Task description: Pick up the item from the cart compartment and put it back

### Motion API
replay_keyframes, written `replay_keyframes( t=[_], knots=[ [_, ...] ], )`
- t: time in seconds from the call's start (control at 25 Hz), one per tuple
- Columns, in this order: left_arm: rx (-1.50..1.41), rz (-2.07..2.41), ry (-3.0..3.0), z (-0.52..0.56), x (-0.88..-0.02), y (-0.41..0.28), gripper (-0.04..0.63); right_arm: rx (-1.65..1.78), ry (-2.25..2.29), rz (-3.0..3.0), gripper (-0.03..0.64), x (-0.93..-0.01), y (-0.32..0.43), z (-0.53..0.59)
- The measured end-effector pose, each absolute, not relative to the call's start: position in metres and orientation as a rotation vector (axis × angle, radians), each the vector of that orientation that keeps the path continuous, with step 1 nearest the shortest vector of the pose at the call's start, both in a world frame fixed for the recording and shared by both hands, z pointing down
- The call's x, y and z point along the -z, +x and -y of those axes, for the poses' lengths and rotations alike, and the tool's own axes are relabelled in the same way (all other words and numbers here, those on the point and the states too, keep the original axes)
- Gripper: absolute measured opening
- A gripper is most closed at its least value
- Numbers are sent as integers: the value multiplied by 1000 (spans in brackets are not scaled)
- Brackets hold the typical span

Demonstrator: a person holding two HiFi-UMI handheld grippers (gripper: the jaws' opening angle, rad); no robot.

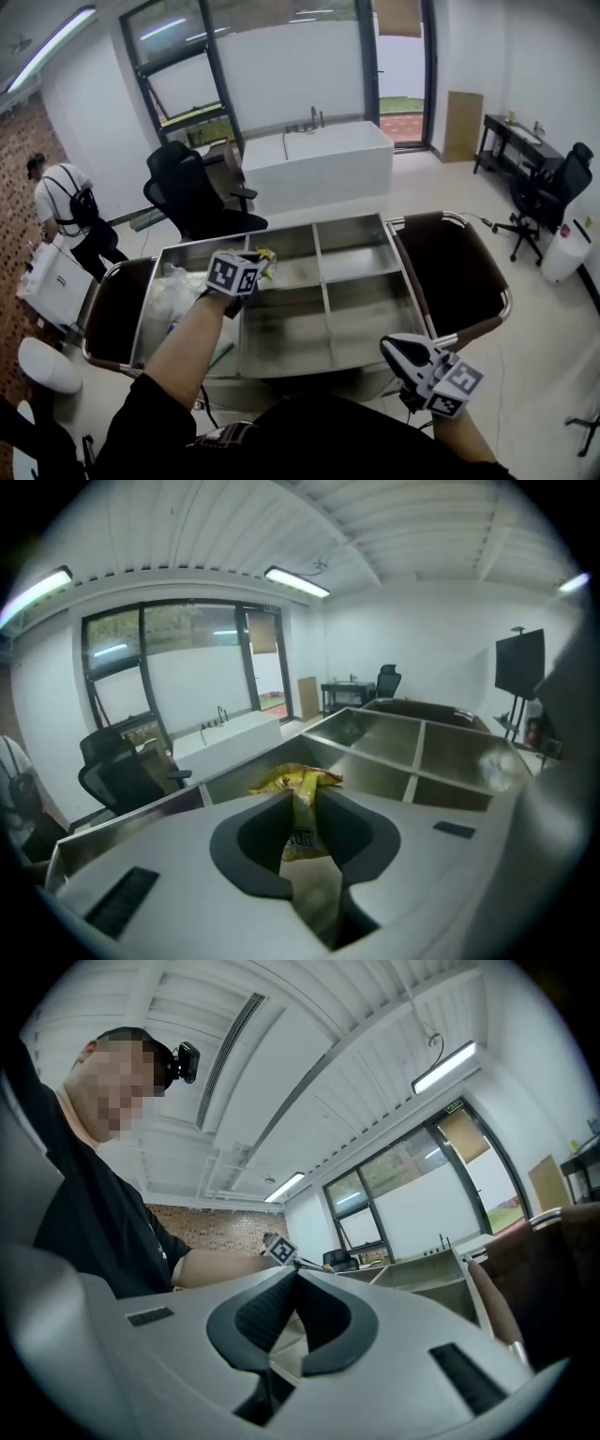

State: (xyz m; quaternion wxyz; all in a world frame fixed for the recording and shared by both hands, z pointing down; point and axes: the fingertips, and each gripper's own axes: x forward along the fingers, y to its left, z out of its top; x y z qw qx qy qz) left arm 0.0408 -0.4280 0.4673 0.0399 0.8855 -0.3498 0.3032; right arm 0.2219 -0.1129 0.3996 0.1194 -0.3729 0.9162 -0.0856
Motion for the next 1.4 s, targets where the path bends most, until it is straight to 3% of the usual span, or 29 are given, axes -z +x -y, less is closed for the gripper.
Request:
replay_keyframes(
  t=[0.04,0.12,0.2,0.36,0.48,0.56,0.88,1.4],
  knots=[
    [-964,1069,2688,433,-476,41,82,250,-1092,-2667,-3,-398,224,111],
    [-970,1043,2660,436,-484,43,234,249,-1135,-2674,-3,-404,232,109],
    [-902,1043,2683,432,-476,44,308,246,-1174,-2685,-3,-411,239,108],
    [-672,1006,2759,406,-440,38,308,263,-1151,-2683,-3,-404,229,110],
    [-657,1039,2758,401,-433,32,308,258,-1075,-2686,-3,-391,213,116],
    [-563,1046,2778,391,-420,29,289,250,-1020,-2698,-3,-383,199,119],
    [175,595,2889,221,-368,-4,0,293,-976,-2790,-3,-392,170,141],
    [404,546,2825,159,-384,-31,-6,297,-1065,-2912,-6,-408,148,164]
  ],
)
